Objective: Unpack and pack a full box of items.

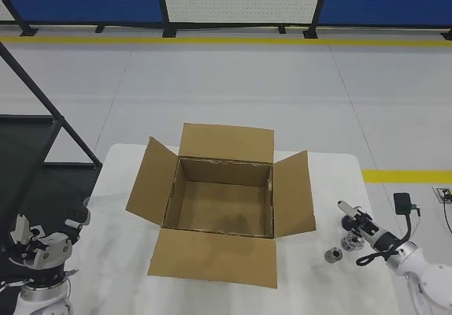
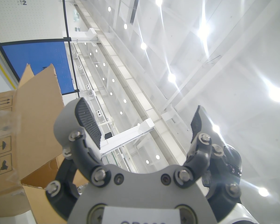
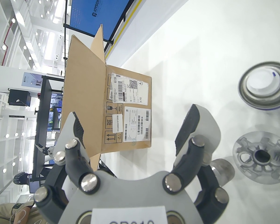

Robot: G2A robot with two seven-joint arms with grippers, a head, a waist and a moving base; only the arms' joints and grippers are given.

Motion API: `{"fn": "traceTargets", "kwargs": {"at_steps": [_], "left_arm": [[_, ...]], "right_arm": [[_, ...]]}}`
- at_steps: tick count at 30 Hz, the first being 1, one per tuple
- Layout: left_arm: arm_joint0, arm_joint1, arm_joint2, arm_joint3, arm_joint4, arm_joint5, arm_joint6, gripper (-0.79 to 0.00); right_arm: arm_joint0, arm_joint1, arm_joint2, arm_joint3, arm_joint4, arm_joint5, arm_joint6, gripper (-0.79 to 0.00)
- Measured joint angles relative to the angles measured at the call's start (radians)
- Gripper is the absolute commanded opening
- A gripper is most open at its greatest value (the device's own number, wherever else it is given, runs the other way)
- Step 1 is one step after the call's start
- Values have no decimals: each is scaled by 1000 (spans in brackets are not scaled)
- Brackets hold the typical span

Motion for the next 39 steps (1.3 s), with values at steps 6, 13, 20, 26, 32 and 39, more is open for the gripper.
{"fn": "traceTargets", "kwargs": {"at_steps": [6, 13, 20, 26, 32, 39], "left_arm": [[0, 0, 0, 0, 0, 0, 0, 0], [0, 0, 0, 0, 0, 0, 0, 0], [0, 0, 0, 0, 0, 0, 0, 0], [0, 0, 0, 0, 0, 0, 0, 0], [0, 0, 0, 0, 0, 0, 0, 0], [0, 0, 0, 0, 0, 0, 0, 0]], "right_arm": [[-38, 8, 16, -32, 7, -9, 16, 0], [-117, 18, 52, -110, -13, -30, 35, 0], [-224, 27, 57, -228, -125, -4, 52, 0], [-240, 36, 35, -275, -247, 72, 89, 0], [-240, 36, 36, -274, -246, 70, 87, 0], [-223, 36, 13, -239, -267, 97, 72, 0]]}}
